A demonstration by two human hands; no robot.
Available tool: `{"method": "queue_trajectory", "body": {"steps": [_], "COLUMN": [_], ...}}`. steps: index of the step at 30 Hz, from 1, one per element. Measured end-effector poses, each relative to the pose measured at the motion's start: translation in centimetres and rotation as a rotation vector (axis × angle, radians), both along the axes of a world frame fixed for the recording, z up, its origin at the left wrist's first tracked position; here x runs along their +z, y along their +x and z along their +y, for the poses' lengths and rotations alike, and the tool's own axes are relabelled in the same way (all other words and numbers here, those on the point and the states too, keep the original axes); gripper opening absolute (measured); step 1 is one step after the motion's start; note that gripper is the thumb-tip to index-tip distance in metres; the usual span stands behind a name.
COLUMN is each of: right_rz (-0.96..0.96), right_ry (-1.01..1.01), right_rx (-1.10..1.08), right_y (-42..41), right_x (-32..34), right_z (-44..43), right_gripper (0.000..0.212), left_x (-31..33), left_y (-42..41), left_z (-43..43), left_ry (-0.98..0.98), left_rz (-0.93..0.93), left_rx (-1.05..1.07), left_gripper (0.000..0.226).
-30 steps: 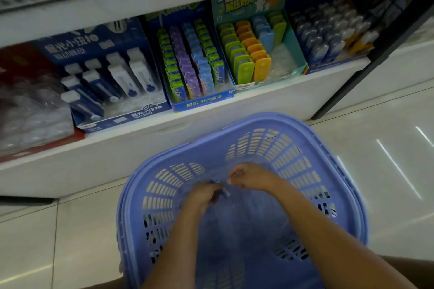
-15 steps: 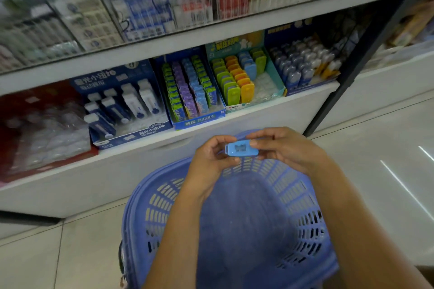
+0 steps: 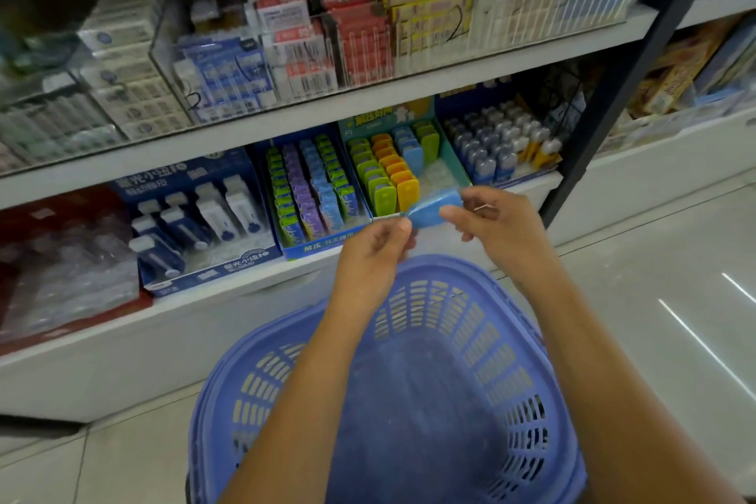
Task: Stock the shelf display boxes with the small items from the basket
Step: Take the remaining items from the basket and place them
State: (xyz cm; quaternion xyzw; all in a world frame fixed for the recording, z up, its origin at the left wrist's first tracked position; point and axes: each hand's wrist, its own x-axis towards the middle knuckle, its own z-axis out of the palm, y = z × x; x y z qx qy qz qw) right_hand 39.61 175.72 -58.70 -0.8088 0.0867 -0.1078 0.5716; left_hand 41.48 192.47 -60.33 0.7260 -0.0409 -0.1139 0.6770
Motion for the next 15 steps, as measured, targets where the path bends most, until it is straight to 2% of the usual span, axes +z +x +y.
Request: {"method": "queue_trajectory", "body": {"steps": [3,6,9,12,15], "right_rz": [-0.034,-0.086,-0.104,-0.061,0.017], "right_ry": [-0.259,-0.448,-0.539,-0.694,-0.762], "right_rx": [-0.143,-0.113,0.021,0.156,0.239], "right_y": [2.5,5.4,8.0,9.8,11.0], "right_x": [0.4,1.1,1.3,1.2,1.4], "right_z": [-2.0,-3.2,-3.6,-3.6,-3.3], "right_gripper": [0.022,0.023,0.029,0.027,0.03], "left_x": [-0.4,-1.1,-2.1,-2.7,-3.0], "left_y": [1.0,2.0,2.4,2.5,2.7], "left_z": [-0.6,-0.9,-1.0,-0.8,-0.5], "left_ry": [0.562,0.839,0.977,0.985,0.98], "left_rz": [-0.379,-0.475,-0.473,-0.492,-0.512], "left_rx": [-0.115,-0.261,-0.301,-0.293,-0.308], "left_gripper": [0.039,0.057,0.066,0.067,0.066]}}
